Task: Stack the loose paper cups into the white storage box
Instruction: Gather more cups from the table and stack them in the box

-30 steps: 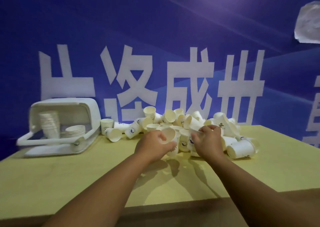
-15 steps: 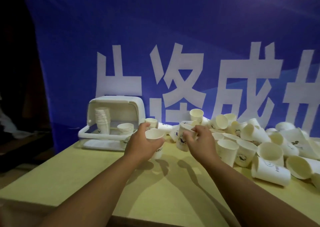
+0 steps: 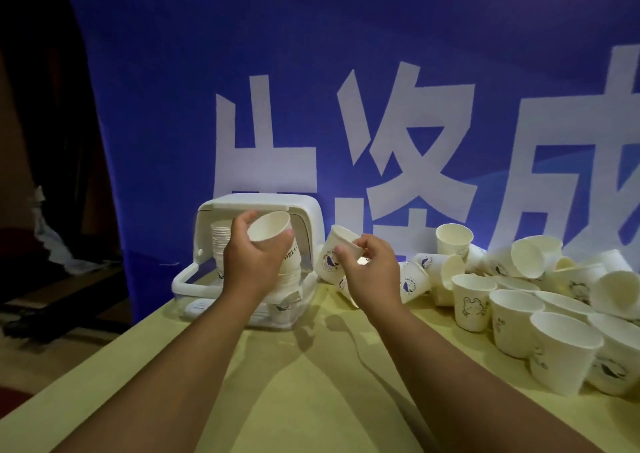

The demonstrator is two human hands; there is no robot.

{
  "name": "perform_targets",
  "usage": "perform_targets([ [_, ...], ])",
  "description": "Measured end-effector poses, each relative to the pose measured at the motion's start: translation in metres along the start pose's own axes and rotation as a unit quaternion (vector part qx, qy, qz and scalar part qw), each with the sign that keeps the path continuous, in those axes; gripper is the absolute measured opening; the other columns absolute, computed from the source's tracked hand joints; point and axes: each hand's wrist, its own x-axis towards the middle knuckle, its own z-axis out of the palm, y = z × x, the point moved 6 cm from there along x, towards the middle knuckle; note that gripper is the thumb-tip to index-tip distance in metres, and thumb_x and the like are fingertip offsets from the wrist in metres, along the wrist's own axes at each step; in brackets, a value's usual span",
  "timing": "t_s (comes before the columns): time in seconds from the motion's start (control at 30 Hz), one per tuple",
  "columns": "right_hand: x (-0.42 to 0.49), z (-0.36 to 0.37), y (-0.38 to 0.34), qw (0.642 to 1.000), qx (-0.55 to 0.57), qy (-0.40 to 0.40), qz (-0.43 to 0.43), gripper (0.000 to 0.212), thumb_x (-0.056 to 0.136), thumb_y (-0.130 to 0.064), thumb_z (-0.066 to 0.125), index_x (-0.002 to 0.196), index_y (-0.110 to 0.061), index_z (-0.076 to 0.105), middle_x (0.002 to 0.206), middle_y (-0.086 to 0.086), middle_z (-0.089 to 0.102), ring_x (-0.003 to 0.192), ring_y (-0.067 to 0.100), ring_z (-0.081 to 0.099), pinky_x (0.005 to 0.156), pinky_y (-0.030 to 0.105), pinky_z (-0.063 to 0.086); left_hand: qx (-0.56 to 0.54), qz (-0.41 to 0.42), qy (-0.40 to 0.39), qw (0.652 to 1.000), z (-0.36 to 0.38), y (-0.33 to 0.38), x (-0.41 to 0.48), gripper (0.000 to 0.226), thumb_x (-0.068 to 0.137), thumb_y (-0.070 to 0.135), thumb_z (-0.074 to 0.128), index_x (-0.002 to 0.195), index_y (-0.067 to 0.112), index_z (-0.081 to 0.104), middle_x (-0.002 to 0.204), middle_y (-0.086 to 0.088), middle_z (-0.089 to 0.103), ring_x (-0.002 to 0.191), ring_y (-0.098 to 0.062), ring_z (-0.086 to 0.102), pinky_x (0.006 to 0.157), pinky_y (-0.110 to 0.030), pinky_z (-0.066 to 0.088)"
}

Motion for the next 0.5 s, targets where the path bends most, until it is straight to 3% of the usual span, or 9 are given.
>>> perform_targets([
  [0.23, 0.021, 0.035, 0.002, 0.997, 0.064, 0.035, 0.006, 0.02, 0.087, -0.039, 0.073, 0.081, -0.031, 0.055, 0.096, -0.016, 0.058, 0.09, 0.01, 0.059, 0.08, 0.03, 0.057, 0.006, -0.025, 0.027, 0.999, 0.01, -0.036, 0.022, 0.063, 0.083, 0.047, 0.081, 0.137, 0.03, 0.052, 0.121, 0.01, 0.065, 0.11, -0.016, 0.064, 0.096, -0.045, 0.055],
  [0.4, 0.03, 0.044, -0.008, 0.995, 0.096, 0.038, -0.007, 0.018, 0.088, -0.035, 0.072, 0.081, -0.031, 0.056, 0.096, -0.011, 0.062, 0.091, 0.012, 0.061, 0.076, 0.028, 0.056, 0.102, -0.039, -0.046, 0.993, 0.019, -0.053, 0.024, 0.066, 0.082, 0.051, 0.079, 0.14, 0.03, 0.055, 0.124, 0.008, 0.061, 0.112, -0.018, 0.059, 0.095, -0.04, 0.053],
  [0.5, 0.027, 0.05, -0.01, 0.993, 0.113, 0.029, -0.024, 0.016, 0.088, -0.033, 0.073, 0.085, -0.03, 0.058, 0.101, -0.013, 0.061, 0.099, 0.013, 0.063, 0.076, 0.025, 0.058, 0.179, -0.041, -0.101, 0.978, 0.02, -0.06, 0.023, 0.086, 0.065, 0.073, 0.073, 0.139, 0.031, 0.058, 0.129, 0.007, 0.062, 0.115, -0.02, 0.06, 0.098, -0.047, 0.054],
])
